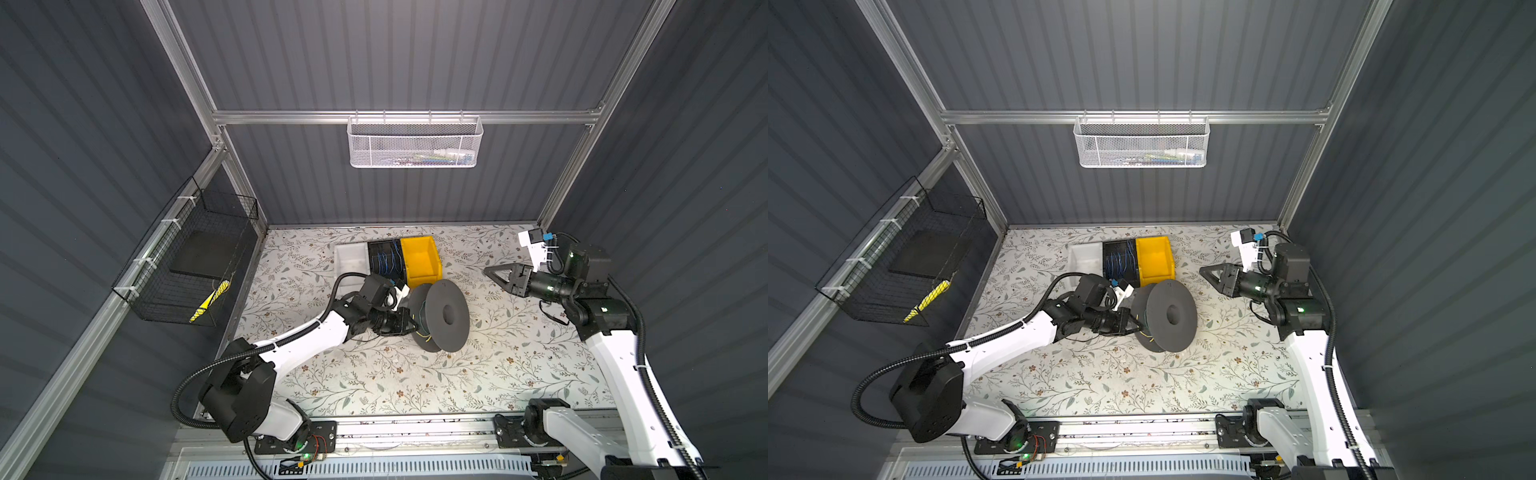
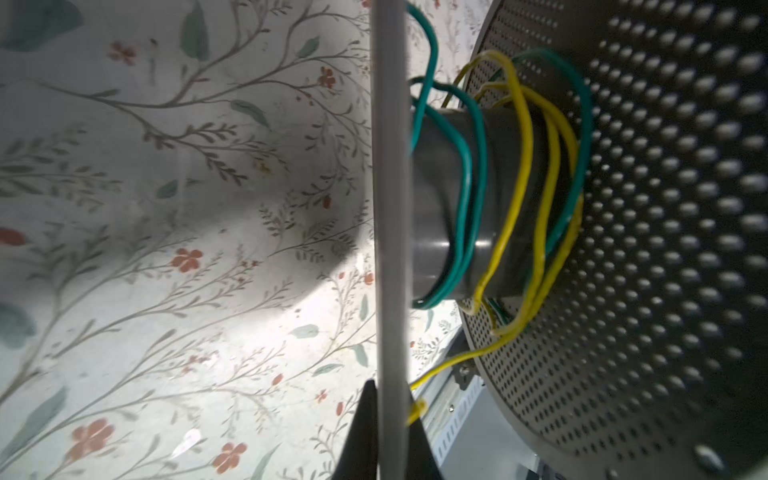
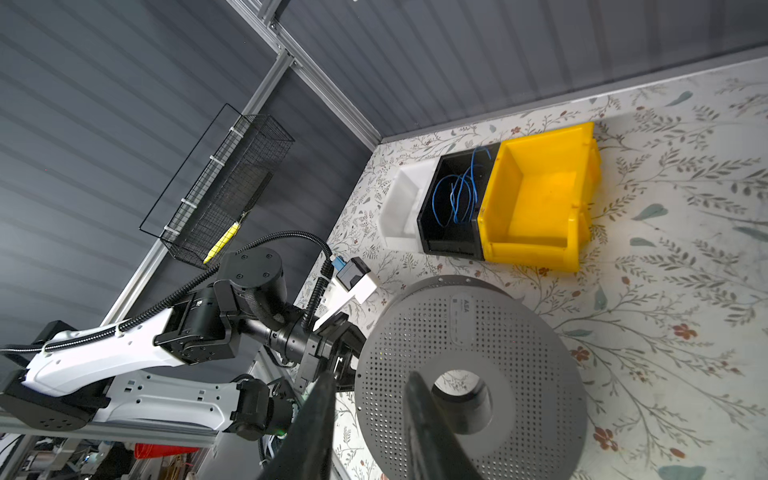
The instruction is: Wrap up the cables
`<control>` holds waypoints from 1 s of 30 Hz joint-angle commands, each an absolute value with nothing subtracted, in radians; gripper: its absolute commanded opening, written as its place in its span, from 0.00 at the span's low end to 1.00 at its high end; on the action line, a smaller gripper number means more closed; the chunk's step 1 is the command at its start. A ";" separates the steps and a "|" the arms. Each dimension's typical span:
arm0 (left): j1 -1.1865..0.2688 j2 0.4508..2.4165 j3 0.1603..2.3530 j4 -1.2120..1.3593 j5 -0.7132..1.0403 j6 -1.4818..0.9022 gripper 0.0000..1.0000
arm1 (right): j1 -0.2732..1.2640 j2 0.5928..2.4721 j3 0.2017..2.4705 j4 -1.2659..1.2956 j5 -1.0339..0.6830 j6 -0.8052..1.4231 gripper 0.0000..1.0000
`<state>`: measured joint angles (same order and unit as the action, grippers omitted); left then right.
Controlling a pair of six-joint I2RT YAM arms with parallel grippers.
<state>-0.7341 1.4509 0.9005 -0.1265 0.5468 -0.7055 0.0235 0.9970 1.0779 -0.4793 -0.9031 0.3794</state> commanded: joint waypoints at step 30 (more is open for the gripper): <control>-0.706 1.578 0.492 0.644 0.807 -0.963 0.00 | 0.485 1.314 0.924 -0.488 -0.479 0.298 0.19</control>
